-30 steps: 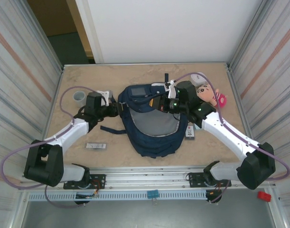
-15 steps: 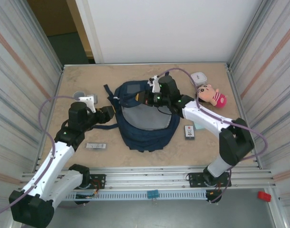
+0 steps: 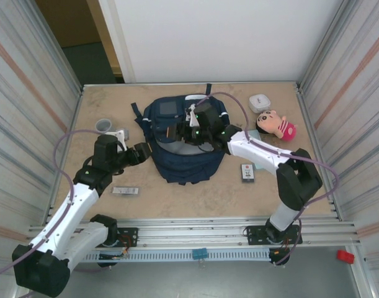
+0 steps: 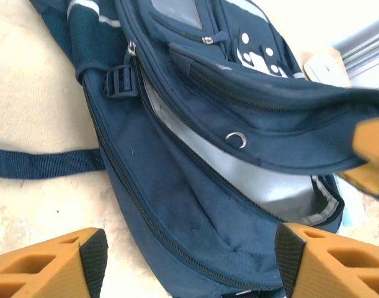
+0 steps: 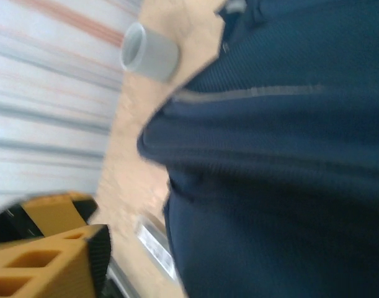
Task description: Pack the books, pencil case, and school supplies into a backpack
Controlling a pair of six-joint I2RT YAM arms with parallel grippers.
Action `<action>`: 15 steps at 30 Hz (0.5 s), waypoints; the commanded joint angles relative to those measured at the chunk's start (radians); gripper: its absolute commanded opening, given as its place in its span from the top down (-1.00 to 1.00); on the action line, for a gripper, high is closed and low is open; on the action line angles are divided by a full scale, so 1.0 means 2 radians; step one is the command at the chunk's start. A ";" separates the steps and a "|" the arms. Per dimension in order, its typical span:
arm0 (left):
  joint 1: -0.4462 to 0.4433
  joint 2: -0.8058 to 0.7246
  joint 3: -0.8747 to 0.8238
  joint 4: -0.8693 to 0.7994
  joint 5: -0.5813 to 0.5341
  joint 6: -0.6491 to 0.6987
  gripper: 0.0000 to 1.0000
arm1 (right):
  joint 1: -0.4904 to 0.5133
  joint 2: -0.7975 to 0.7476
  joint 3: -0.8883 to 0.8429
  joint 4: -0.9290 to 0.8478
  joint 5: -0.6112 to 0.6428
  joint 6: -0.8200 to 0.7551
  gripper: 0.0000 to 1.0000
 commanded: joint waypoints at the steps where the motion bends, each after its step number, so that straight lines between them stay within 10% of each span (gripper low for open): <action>1: -0.011 -0.004 0.018 -0.037 -0.002 -0.017 -0.47 | 0.024 -0.070 -0.008 -0.121 0.081 -0.038 -0.52; 8: -0.045 0.014 0.034 -0.059 -0.013 -0.024 -0.53 | -0.007 -0.174 -0.005 -0.315 0.190 -0.106 -0.70; 15: -0.073 0.043 0.047 -0.047 -0.020 -0.029 -0.55 | -0.231 -0.199 -0.048 -0.360 0.185 -0.234 -0.75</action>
